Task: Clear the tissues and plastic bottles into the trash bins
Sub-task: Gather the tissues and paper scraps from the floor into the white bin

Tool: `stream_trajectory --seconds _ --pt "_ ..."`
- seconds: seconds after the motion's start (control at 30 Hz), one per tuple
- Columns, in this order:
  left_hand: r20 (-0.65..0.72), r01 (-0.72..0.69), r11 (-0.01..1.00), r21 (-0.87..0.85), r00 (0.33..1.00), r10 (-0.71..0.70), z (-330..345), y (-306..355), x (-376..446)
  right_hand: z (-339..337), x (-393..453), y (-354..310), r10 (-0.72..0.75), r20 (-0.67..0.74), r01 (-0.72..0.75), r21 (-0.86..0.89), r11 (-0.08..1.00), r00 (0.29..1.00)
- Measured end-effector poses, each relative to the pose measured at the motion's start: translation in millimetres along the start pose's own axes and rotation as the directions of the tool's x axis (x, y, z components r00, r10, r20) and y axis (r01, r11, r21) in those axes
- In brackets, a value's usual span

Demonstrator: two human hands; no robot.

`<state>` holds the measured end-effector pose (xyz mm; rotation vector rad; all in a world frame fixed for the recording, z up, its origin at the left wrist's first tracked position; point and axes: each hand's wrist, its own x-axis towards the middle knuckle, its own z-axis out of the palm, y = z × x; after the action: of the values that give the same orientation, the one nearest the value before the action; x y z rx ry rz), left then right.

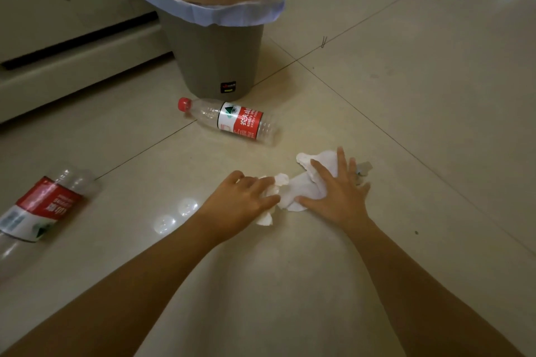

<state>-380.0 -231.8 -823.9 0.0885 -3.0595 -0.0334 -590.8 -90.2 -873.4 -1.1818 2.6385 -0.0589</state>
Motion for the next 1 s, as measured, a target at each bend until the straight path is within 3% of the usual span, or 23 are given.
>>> stream_trajectory --seconds 0.17,0.3,0.37,0.53,0.73,0.87,1.0 --pt "0.004 0.007 1.000 0.002 1.000 -0.007 -1 1 0 -3 17 12 0.076 0.131 -0.093 0.132 0.987 0.989" --pt "0.015 0.024 1.000 0.017 1.000 -0.024 0 1 -3 4 12 -1 -0.143 -0.005 0.143 0.079 0.987 0.990" --pt "0.021 0.029 0.999 0.023 0.999 -0.030 0 0 -6 7 6 -9 -0.227 -0.069 0.235 0.149 0.961 0.971" --pt "0.011 0.057 0.998 0.027 0.998 -0.057 -3 -5 -19 7 -2 -21 -0.310 -0.058 0.315 0.244 0.917 0.949" --pt "0.009 0.053 0.997 0.058 0.998 -0.054 -6 -11 -41 14 -27 -46 -0.458 -0.105 0.469 0.143 0.871 0.883" --pt "-0.007 0.077 0.994 0.081 0.997 -0.077 -16 -18 -61 11 -39 -66 -0.474 -0.083 0.481 0.150 0.864 0.877" --pt "-0.033 0.126 0.989 0.073 0.992 -0.123 -38 -36 -93 -2 -44 -94 -0.578 -0.164 0.599 0.145 0.787 0.799"
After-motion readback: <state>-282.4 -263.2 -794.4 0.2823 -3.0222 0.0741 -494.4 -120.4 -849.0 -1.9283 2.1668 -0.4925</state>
